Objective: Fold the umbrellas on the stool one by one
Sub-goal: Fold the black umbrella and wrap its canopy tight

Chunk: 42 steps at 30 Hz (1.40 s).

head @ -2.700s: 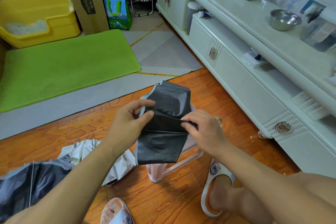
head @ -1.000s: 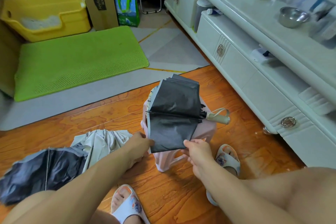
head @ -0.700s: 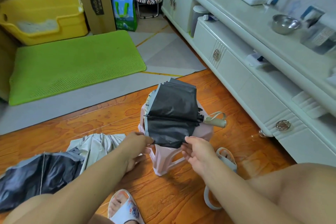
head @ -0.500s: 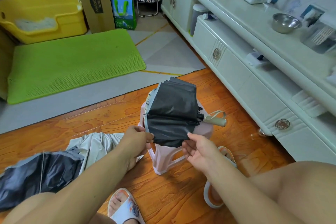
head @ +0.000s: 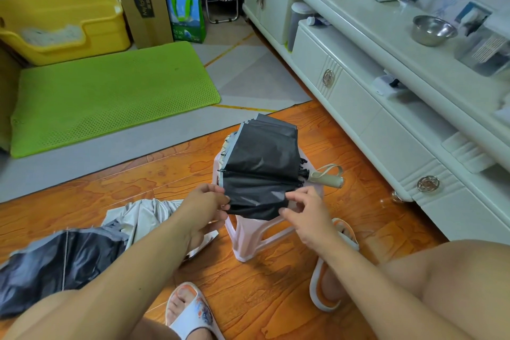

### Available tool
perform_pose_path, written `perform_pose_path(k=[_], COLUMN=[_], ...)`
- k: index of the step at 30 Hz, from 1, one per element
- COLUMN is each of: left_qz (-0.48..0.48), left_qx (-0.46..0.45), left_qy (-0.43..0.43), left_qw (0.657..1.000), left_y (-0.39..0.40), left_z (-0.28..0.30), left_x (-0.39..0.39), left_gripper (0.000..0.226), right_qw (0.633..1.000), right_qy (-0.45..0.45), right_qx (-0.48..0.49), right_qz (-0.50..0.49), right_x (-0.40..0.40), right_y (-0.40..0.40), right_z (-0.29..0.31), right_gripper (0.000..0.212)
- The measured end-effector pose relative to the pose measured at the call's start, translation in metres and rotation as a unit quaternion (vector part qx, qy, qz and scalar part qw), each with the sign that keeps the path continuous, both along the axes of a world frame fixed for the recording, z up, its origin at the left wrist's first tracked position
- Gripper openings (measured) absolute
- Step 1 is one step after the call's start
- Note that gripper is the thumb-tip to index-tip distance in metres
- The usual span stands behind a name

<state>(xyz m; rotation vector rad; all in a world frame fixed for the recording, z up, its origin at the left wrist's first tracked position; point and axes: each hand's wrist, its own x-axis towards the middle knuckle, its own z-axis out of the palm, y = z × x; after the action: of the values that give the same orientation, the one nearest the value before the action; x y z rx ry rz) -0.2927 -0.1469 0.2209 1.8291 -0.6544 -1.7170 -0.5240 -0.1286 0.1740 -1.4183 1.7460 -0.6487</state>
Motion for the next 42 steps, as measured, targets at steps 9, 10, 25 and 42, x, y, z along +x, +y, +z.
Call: perform_pose_path(k=[9, 10, 25, 42], left_qz=[0.044, 0.045, -0.064, -0.517], left_qx=[-0.046, -0.057, -0.373, -0.336], left_qy=[0.080, 0.088, -0.153, -0.519], left_qw=[0.995, 0.994, 0.913, 0.593], left_y=[-0.006, -0.006, -0.105, -0.127], left_z=[0.009, 0.010, 0.023, -0.077], left_x=[0.000, -0.001, -0.037, -0.031], left_gripper=[0.013, 0.013, 0.011, 0.072], right_qw=[0.992, 0.991, 0.991, 0.930], right_qy=[0.035, 0.033, 0.046, 0.265], right_qx=[-0.118, -0.121, -0.104, -0.232], right_qz=[-0.035, -0.043, 0.076, 0.110], right_x=[0.001, 0.000, -0.025, -0.017], right_y=[-0.011, -0.012, -0.093, -0.183], right_z=[0.007, 0.007, 0.042, -0.039], right_gripper=[0.032, 0.030, 0.019, 0.024])
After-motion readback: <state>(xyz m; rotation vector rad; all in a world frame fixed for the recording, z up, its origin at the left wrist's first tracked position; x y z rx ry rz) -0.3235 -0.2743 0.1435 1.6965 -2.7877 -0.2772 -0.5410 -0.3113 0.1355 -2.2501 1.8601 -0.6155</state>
